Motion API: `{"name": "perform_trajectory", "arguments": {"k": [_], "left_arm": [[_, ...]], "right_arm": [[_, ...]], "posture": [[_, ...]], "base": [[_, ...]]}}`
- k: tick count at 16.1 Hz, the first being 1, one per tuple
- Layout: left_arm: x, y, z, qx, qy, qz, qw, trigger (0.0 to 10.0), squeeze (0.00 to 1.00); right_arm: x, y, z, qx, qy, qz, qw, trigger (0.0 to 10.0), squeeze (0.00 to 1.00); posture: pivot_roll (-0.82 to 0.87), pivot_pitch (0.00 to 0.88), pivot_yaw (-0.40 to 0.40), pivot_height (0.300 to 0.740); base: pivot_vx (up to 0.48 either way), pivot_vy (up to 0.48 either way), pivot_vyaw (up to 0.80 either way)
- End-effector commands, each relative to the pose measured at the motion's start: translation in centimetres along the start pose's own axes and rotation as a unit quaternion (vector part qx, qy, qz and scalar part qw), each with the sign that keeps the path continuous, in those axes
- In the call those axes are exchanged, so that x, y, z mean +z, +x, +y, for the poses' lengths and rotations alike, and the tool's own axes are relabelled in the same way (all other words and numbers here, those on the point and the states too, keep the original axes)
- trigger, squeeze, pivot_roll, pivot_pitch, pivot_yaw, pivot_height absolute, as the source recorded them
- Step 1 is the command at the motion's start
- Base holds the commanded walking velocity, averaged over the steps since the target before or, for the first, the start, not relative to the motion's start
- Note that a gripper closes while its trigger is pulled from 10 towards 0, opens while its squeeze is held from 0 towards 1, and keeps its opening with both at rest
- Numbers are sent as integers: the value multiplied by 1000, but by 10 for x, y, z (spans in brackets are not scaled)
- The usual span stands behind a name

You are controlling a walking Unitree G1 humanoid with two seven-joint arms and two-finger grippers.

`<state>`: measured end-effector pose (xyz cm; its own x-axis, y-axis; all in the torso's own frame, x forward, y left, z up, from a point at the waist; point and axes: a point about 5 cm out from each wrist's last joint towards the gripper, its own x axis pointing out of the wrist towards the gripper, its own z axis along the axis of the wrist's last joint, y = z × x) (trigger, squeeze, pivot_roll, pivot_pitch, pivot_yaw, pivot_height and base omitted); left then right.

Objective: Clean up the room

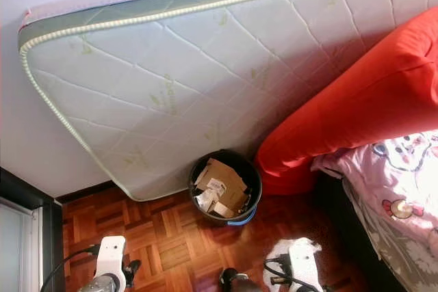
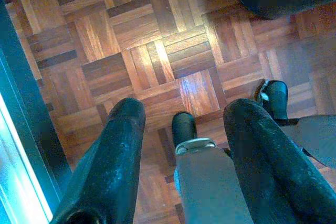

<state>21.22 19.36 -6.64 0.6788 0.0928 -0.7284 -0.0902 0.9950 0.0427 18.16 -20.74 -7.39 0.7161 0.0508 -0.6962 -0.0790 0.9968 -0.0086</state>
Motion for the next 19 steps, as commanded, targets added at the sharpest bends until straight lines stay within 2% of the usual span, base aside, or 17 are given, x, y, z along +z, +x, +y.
{"name": "perform_trajectory", "arguments": {"k": [1,6,8,10,12,19], "left_arm": [[-15,-3,1,7,2,26,1000,10000,0],[-15,-3,-1,7,1,24,1000,10000,0],[-14,-3,-1,8,1,20,1000,10000,0],[-10,-2,0,10,1,12,1000,10000,0],[-8,-2,0,10,0,8,1000,10000,0],[-5,-2,1,15,-4,-3,1000,10000,0]], "right_arm": [[-7,-4,-1,6,-16,10,1000,10000,0],[-7,-4,-1,11,-8,-4,1000,10000,0],[-4,-5,0,8,22,-26,999,10000,0],[0,-6,1,11,79,-64,995,10000,0],[1,-6,1,12,99,-79,992,10000,0],[7,-7,2,35,104,-112,988,10000,0]], "posture": [[-19,206,-33,740],[-16,203,-32,740],[-19,205,-29,740],[-20,209,-28,740],[-17,212,-29,740],[-24,225,-32,740]], "base": [[0,0,0],[0,0,0],[0,0,0],[0,0,0],[0,0,0],[0,0,0]]}}
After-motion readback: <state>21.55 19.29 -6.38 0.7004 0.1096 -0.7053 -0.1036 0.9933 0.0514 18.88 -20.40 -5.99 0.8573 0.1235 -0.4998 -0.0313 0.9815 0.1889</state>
